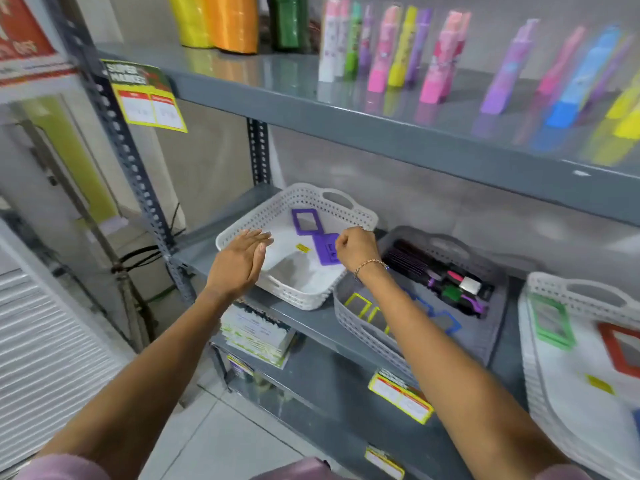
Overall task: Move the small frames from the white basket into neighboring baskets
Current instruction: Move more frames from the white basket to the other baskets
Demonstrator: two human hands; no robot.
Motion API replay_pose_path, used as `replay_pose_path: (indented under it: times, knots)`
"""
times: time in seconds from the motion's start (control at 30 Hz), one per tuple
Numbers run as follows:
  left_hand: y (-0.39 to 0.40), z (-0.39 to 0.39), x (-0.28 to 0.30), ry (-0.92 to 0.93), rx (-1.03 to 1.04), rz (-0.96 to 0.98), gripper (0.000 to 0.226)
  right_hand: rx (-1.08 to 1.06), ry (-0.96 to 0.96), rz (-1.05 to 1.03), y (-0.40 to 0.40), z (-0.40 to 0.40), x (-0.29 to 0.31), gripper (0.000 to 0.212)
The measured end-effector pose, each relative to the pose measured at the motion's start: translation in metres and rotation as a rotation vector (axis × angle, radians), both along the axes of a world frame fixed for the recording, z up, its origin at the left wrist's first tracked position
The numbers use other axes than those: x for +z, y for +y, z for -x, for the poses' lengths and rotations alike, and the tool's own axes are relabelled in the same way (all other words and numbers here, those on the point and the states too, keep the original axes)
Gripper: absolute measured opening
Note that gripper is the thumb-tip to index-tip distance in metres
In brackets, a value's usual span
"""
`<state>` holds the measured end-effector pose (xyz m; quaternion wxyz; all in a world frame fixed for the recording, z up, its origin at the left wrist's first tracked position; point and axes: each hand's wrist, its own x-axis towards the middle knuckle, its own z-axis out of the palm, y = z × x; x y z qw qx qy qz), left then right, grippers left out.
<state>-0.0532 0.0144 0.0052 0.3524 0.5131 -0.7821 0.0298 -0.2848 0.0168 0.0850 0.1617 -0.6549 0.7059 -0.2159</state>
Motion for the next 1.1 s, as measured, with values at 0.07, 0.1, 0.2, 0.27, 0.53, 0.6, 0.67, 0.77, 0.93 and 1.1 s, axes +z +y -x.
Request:
replay_pose_path:
  times: [0.07,0.1,0.2,0.27,0.53,0.6,0.67,0.77,0.93,1.1]
  knots:
    - [-0.012,-0.022,-0.001,-0.008,0.038,0.013,0.062,-0.006,0.014,-0.022,-0.021,-0.016,-0.003,0.022]
    - [-0.017,-0.031,-0.001,-0.003,0.046,0.01,0.065,-0.012,0.03,-0.042,-0.03,-0.022,-0.007,0.024]
    - [-0.025,-0.053,-0.009,0.028,0.029,-0.038,0.07,-0.023,0.096,-0.124,-0.05,-0.042,-0.02,0.03]
    - [-0.027,-0.059,-0.019,0.055,-0.003,-0.073,0.071,-0.032,0.164,-0.185,-0.059,-0.049,-0.031,0.033]
    - [-0.036,-0.058,-0.033,0.05,-0.047,-0.031,0.056,-0.056,0.29,-0.29,-0.081,-0.052,-0.06,0.045]
    - [-0.038,-0.059,-0.035,0.07,-0.028,-0.035,0.057,-0.032,0.321,-0.289,-0.083,-0.054,-0.059,0.037]
    - [-0.039,-0.059,-0.037,0.078,-0.014,-0.035,0.056,0.002,0.353,-0.299,-0.082,-0.061,-0.058,0.036]
    - [-0.038,-0.057,-0.035,0.08,-0.005,-0.047,0.058,0.052,0.348,-0.267,-0.078,-0.073,-0.057,0.036]
    - [-0.034,-0.053,-0.027,0.09,0.013,-0.065,0.054,-0.081,0.087,-0.199,-0.073,-0.064,-0.04,0.038]
    - [-0.026,-0.012,0.002,0.244,-0.009,0.05,0.05,-0.173,-0.306,-0.102,-0.051,-0.026,-0.028,0.034]
